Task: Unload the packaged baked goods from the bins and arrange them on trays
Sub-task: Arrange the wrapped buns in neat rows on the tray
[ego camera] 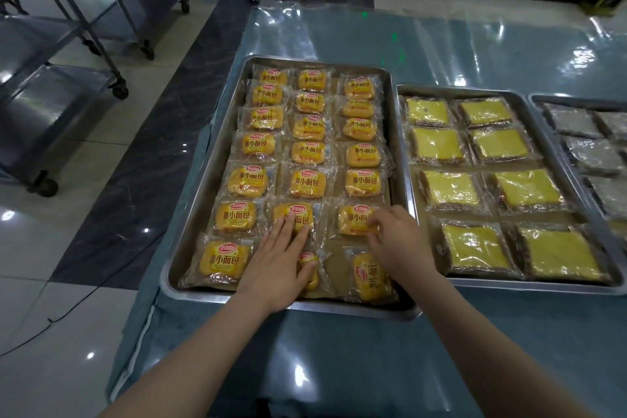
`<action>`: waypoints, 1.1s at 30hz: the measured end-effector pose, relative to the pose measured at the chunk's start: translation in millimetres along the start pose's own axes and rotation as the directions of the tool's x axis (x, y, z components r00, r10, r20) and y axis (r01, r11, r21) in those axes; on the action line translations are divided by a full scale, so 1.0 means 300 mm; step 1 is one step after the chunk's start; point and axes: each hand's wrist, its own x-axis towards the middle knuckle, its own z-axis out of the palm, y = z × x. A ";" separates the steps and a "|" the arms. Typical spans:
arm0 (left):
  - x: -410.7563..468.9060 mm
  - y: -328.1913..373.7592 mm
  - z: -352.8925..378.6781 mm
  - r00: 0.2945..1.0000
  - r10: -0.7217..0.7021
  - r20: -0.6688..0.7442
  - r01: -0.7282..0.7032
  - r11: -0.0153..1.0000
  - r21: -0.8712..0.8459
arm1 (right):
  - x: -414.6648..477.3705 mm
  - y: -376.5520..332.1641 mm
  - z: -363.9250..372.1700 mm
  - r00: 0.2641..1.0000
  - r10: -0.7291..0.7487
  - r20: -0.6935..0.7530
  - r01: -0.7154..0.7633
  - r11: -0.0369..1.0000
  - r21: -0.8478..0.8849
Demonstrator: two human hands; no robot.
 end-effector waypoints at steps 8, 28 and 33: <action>-0.002 -0.001 -0.003 0.999 0.011 0.030 -0.011 1.000 0.012 | -0.101 0.028 -0.075 0.891 -0.226 0.394 0.282 0.955 -0.091; -0.020 0.149 -0.110 0.984 -0.038 -0.173 -0.021 0.944 -0.330 | -0.126 -0.037 -0.068 0.954 0.268 0.136 -0.290 0.704 0.649; 0.010 0.241 -0.149 0.949 -0.251 0.190 0.267 0.322 -0.908 | -0.154 -0.065 -0.091 0.957 0.253 0.145 -0.246 0.435 0.866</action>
